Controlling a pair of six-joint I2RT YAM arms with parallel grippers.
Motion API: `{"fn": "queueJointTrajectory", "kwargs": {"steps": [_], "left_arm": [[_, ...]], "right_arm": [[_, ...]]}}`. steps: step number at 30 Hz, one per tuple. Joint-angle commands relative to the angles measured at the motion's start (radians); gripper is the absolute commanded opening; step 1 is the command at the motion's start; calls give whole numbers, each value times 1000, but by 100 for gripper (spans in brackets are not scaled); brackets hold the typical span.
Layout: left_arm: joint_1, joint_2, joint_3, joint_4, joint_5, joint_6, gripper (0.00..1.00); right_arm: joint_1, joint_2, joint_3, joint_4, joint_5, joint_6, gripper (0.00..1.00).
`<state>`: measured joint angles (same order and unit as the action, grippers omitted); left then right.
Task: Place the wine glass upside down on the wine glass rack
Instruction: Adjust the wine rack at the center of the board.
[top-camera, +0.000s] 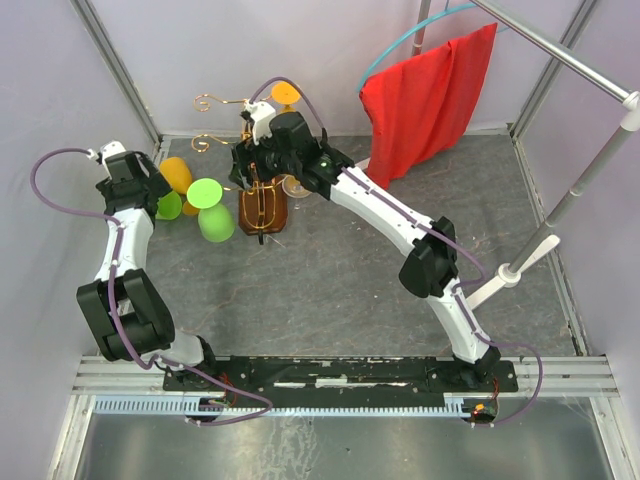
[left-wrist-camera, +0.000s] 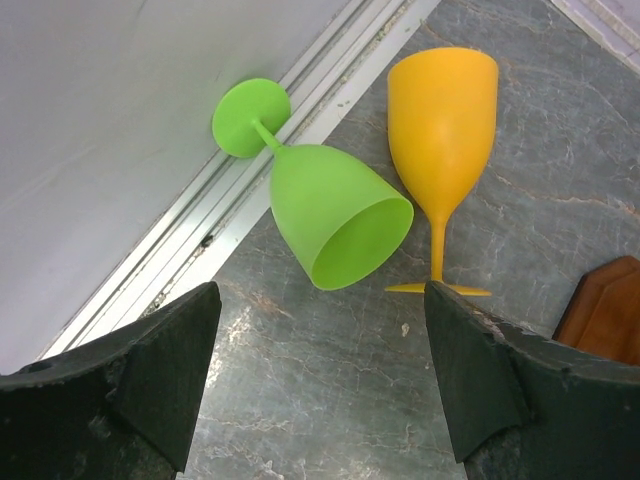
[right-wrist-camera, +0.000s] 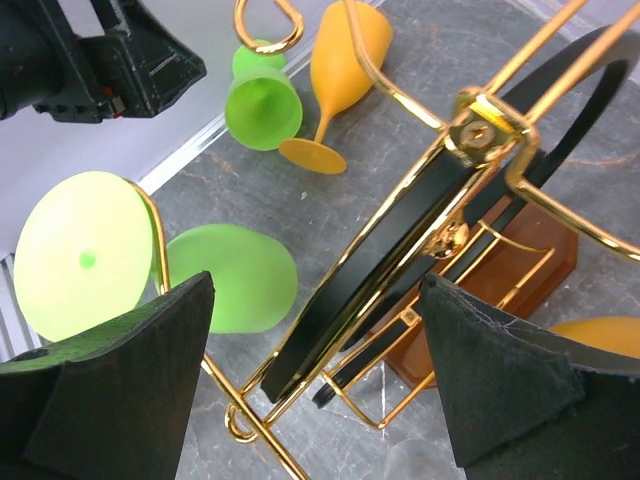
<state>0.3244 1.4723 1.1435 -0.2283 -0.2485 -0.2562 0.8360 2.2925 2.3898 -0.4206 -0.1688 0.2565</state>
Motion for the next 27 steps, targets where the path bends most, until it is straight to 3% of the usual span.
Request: {"fn": "queueJointTrajectory", "kwargs": {"steps": [1,9,15,27], "left_arm": [[6,-19,-6,52,15,-39,89],[7,-31,-14,51,18,-35,89],[6,-37,-17,51,23,-37,89],[7,-31,-2,48,32,-37,89]], "right_arm": [[8,0,-16,7,-28,-29,90],[9,-4,-43,-7,-9,-52,83],[9,-18,-69,17,-26,-59,70],[9,-68,-51,-136,-32,-145,69]]}}
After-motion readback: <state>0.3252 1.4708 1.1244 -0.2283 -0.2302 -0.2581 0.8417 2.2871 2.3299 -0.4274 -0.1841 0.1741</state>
